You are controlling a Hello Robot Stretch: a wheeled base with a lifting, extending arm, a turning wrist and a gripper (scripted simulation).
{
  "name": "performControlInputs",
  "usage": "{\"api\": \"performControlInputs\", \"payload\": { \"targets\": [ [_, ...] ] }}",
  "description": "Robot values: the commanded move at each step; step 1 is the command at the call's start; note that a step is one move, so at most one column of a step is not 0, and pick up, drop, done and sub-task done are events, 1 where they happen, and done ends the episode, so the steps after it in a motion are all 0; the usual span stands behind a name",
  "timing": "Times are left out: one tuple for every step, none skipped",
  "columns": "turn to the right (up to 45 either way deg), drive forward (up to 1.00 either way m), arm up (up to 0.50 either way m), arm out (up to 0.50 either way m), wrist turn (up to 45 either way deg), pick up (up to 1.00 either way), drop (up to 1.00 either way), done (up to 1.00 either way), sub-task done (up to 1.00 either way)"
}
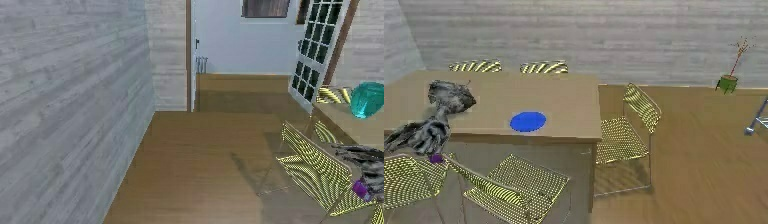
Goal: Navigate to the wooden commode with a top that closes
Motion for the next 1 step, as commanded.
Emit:
{"api": "performControlInputs", "payload": {
  "targets": [
    [0.0,1.0,0.0,0.0,0.0,0.0,0.0,0.0,0.0]
  ]
}}
